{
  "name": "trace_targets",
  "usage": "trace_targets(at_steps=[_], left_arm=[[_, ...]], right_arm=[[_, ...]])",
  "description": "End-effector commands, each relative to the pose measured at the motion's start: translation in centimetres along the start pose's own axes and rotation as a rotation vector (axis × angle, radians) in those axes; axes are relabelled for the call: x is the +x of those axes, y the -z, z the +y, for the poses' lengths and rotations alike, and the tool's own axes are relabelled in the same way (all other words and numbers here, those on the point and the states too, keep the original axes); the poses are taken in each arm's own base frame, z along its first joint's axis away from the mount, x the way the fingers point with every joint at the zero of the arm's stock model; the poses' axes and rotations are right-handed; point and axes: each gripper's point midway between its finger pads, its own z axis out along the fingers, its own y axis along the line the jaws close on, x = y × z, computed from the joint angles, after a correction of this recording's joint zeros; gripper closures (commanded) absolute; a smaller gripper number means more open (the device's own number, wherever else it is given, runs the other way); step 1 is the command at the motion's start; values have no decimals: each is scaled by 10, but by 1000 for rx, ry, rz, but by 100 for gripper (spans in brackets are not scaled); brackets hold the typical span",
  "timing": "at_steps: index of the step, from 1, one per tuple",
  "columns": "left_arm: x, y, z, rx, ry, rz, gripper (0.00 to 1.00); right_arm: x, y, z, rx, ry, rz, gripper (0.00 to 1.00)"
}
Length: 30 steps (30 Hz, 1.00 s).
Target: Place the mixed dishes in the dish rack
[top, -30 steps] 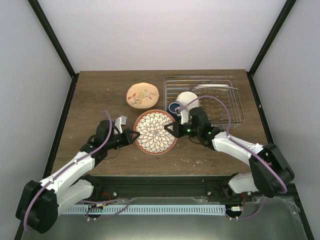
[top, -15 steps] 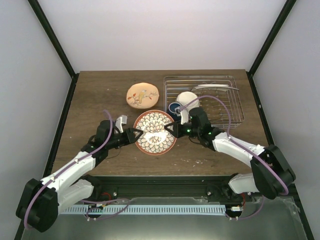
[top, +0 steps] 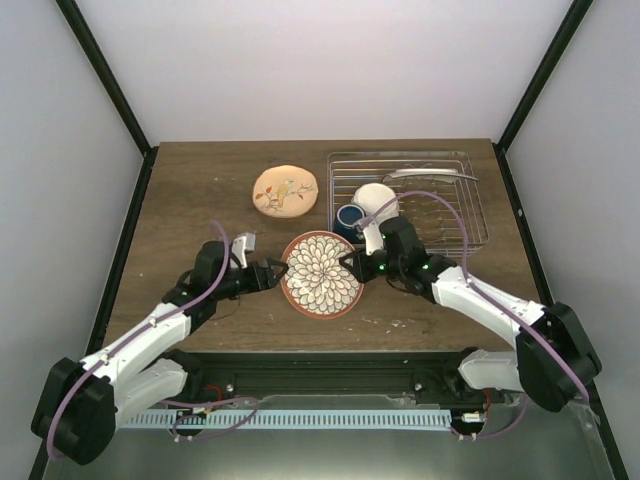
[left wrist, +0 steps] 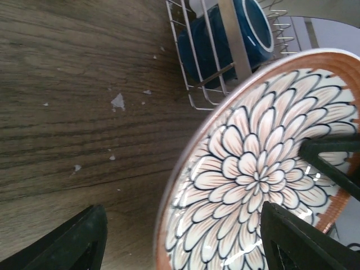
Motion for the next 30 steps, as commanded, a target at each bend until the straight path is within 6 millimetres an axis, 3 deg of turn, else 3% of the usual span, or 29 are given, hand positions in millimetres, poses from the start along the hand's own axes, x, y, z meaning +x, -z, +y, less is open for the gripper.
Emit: trace_targets(at_steps=[1,7,20,30], left_arm=[[0,0,11,-60,-36,-9,24],[2,-1,15,-71,-42,-3,23],[5,0,14,-50,-48,-4,23],[3,-5,10,-41,-46,13,23]], right_arm=[[-58,30,33,-46,131,-146,99],[-60,60,19,125,256,-89,99],[-90,173,25,391,595,-198,99],[-96,216,2,659,863,-188,99]])
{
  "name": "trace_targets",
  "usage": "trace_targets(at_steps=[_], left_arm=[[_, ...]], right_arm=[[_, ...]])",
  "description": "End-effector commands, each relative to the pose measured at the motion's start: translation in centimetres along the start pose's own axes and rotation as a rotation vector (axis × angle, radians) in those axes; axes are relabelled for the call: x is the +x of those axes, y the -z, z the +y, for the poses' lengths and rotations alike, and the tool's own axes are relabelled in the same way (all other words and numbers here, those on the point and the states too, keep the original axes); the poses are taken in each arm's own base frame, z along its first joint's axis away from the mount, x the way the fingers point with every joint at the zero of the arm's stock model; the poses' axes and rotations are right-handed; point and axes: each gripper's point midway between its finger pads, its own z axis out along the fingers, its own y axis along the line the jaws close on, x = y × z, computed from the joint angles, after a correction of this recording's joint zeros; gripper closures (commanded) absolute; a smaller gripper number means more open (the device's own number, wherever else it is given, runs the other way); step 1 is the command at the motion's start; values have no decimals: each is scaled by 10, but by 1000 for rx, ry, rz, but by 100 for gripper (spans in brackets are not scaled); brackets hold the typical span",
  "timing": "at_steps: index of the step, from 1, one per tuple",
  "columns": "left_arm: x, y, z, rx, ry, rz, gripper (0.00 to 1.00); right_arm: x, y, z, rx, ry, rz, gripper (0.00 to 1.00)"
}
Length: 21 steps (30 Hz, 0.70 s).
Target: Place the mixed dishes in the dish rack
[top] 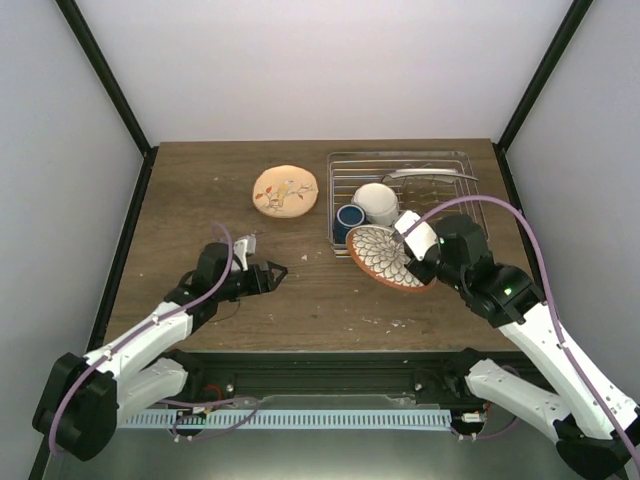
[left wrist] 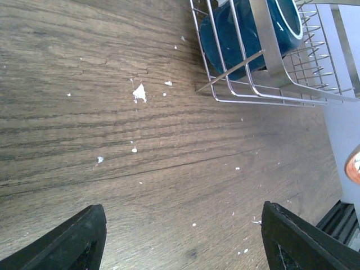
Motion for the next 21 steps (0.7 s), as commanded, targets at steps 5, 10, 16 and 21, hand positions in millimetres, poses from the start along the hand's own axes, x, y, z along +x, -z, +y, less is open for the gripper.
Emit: trace_targets(at_steps=[5,10,16,21], left_arm=[[-4,-4,-7,23,-23,7,23],[-2,-10,-5,25,-16,25,23],[-1,-15,-3,19,-11,38,23],[-2,-20,-1,14,-15,44,23]], right_arm=[[-48,51,-62,320,257,-150,99],[-50,61,-82,451,381,-114,99],[-46,61,-99,597,515,-50,99],[-45,59,-110,716,634,-6,99]])
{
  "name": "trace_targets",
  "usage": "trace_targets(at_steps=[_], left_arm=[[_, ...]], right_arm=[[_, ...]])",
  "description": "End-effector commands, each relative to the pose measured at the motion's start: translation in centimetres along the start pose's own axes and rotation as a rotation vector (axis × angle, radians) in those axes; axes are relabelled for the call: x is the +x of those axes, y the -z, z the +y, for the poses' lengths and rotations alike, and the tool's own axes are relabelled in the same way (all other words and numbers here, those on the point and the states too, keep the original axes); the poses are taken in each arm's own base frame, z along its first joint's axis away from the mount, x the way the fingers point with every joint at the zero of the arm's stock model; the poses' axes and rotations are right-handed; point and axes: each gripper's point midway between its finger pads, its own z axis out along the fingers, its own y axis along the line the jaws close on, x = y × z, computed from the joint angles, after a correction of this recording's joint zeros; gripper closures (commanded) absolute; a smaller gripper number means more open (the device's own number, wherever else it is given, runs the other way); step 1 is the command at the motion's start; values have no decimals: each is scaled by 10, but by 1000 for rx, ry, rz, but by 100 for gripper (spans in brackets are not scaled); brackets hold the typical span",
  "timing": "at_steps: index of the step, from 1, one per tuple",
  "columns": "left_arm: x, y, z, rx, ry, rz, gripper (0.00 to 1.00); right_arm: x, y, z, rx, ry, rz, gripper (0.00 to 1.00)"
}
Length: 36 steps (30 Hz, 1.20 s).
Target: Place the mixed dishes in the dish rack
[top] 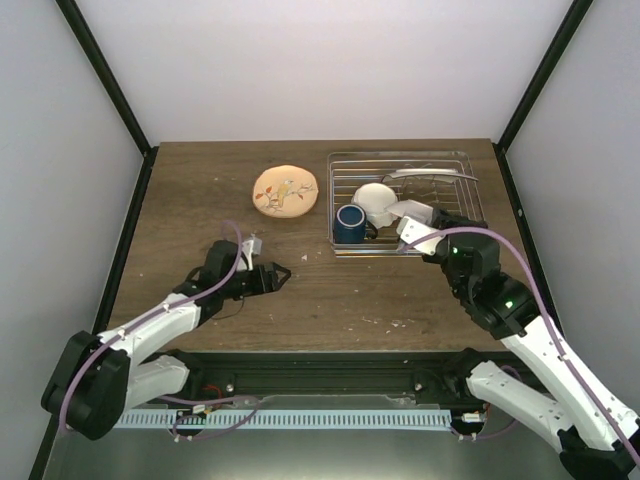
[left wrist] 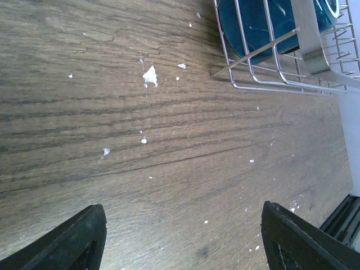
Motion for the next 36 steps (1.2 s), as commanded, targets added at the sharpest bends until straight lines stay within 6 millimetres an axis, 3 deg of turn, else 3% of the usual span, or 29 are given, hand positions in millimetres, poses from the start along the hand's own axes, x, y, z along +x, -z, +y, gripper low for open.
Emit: trace_targets(at_steps=[1,13,18,24,32,36], left_arm=[[-14,-3,-14,45,-40,-36,23],[-24,-11,-8,31,-34,-36,23],[-27,-8,-5,38,-23,-46,23],[-31,-6,0,38,-12,-51,23],[-33,-4,5,38,-3,-55,23],[-33,-2,8,35,1,-57,24]], right_arm=[[-6,11,-60,283,79,9,99],[-7,-9,-60,366,199,57,99],[2,-23,-53,346,206,65,99],[13,-38,-42,295,170,52,99],[26,-63,-13,212,142,66,99],[34,-74,-10,216,143,89,99]])
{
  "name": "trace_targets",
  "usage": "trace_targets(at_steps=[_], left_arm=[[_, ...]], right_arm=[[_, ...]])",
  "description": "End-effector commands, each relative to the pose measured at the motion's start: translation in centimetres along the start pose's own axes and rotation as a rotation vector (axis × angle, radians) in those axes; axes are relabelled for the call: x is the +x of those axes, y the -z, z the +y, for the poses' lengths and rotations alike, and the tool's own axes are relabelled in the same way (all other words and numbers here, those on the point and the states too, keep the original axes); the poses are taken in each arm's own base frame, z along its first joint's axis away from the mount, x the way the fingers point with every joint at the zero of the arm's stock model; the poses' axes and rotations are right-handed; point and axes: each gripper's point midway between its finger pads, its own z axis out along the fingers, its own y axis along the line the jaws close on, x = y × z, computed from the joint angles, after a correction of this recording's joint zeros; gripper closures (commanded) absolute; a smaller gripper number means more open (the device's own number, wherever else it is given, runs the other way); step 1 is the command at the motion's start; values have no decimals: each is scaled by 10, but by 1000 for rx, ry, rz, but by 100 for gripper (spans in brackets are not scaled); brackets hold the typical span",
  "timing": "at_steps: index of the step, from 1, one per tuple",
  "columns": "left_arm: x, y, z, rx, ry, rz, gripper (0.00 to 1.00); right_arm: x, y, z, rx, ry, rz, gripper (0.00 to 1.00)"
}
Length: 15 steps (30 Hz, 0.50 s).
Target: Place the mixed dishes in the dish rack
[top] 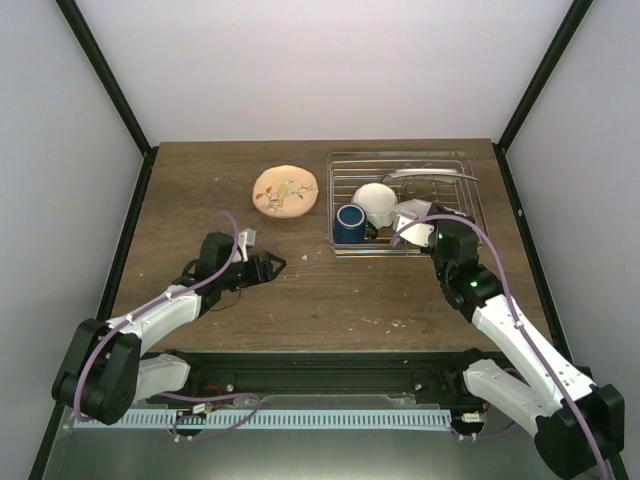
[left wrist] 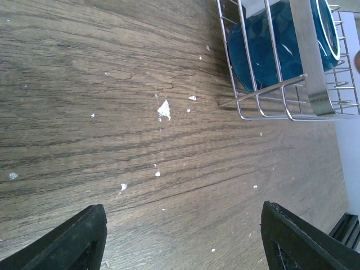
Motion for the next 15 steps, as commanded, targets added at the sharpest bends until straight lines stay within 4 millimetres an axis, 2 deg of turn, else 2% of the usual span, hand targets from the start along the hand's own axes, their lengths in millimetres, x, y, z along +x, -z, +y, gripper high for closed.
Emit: trace_targets(at_steps=[1,6,15], left_arm=[[-6,2,-4,23,-24,-17,24],[-7,2,-2,25,-21,-17,24],[-8,-5,0,42,-5,1,24]], right_arm=[[2,-3,-45,167,-83,-7,99],[5,-12,-49,197,-39,20,99],[7,-5,-53,182,-20,21,99]])
